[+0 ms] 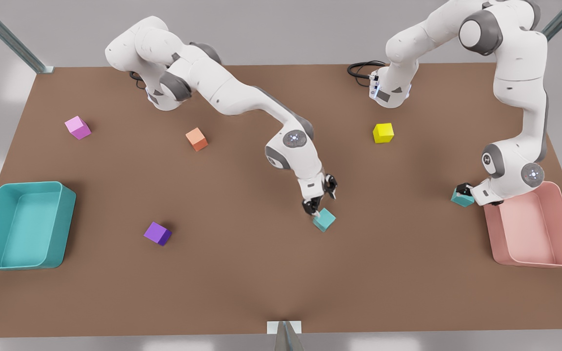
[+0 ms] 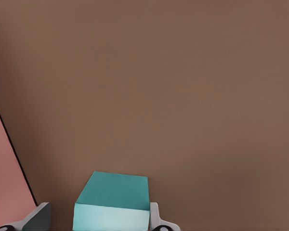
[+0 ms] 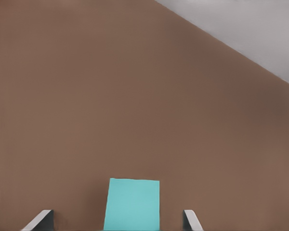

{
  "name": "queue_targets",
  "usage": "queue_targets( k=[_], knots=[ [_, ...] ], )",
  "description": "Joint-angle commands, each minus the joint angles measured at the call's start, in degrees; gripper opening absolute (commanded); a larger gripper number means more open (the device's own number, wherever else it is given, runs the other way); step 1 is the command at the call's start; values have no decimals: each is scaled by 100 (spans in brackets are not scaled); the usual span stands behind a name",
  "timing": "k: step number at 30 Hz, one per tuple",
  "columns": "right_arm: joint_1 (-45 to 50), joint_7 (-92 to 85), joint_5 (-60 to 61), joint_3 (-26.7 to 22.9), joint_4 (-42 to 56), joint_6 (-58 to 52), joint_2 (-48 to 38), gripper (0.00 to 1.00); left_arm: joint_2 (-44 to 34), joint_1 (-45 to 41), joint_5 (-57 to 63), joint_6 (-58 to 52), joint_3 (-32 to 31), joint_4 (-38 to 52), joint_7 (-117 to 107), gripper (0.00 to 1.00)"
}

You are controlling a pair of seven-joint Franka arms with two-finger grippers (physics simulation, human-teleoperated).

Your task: Stack the two blue cubes on top of each other

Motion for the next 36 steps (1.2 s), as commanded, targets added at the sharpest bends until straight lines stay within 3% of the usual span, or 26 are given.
queue_targets(
  k=[1, 4, 7, 11, 13, 18, 19, 20, 21, 23, 24, 28, 33, 36],
  knots=[
    [-69, -12, 69, 16, -17, -1670, -682, 100, 29, 11, 11, 216, 0, -12, 384, 100],
    [-823, 137, 394, 8, -376, -3585, -1806, 100, 126, 11, 3, 331, 0, -39, 384, 100],
    [-2599, 1069, 939, 8, -1923, -5002, -3397, 100, 179, 46, 11, 331, 0, -39, 384, 100],
    [-4401, 929, 930, 16, -3874, -5037, -4594, 100, 196, 55, 11, 331, 0, -153, 384, 100],
    [-4455, 937, 930, 17, -5413, -3728, -5182, 100, 205, 90, 11, 331, 8, -197, 384, 100],
    [-4543, 1095, 930, 17, -5589, -3473, -5060, 100, 214, 143, 20, 331, 8, -232, 384, 100],
    [-4543, 1280, 930, 17, -5607, -3394, -5007, 100, 205, 152, 20, 331, 17, -241, 384, 96],
    [-4604, 1280, 921, 17, -5607, -3358, -4945, 100, 205, 143, 20, 331, 17, -241, 384, 71],
    [-4631, 1280, 913, 17, -5607, -3376, -4945, 100, 205, 125, 20, 322, 17, -241, 384, 64],
    [-4780, 1263, 869, 17, -5668, -3297, -4875, 100, 188, 90, 20, 287, 17, -241, 375, 60],
    [-4806, 1079, 851, 8, -6116, -2788, -4998, 100, 144, 81, 20, 260, 17, -232, 367, 56],
    [-5114, 111, 781, 17, -6582, -1978, -5060, 100, -445, -525, 11, -820, -9, 75, -503, 56],
    [-5088, 111, 676, 17, -6591, -1855, -5060, 100, -401, -613, 3, -1014, -809, 260, -1654, 60],
    [-5096, 103, 631, 25, -6574, -1855, -5051, 100, -375, -622, -6, -1295, -1661, 330, -3043, 60]
  ],
)
